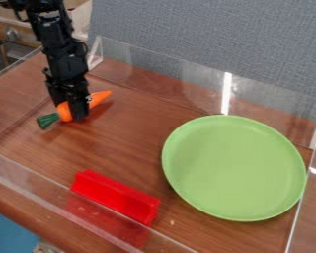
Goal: Put the carrot on the right side
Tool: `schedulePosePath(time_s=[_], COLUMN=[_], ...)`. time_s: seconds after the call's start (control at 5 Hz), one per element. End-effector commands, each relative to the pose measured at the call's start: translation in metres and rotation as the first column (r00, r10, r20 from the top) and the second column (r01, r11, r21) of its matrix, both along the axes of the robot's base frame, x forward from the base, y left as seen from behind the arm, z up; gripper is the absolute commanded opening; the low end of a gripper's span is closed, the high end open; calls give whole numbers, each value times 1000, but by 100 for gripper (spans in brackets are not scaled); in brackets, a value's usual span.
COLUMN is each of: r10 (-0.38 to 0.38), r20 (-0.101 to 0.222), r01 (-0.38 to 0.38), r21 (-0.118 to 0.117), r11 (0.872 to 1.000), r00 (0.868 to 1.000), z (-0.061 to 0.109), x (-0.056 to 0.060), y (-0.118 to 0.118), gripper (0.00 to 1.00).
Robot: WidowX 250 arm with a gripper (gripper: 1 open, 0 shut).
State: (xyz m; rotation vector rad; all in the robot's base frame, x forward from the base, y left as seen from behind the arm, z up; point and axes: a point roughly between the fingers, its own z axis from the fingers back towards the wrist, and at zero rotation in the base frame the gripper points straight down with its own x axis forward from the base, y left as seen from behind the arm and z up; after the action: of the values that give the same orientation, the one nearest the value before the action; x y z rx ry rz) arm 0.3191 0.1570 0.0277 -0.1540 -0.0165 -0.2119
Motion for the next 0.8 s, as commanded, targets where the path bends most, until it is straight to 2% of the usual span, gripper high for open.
schedulePosePath(time_s=[0.0, 0.6], r10=[26, 35], r20=[61, 65], r01=[-26, -33], r21=[7, -34], r11=[1000, 999], r00=[998, 997], z=[21, 30], x=[6, 5], y=[8, 3], gripper=[0, 0])
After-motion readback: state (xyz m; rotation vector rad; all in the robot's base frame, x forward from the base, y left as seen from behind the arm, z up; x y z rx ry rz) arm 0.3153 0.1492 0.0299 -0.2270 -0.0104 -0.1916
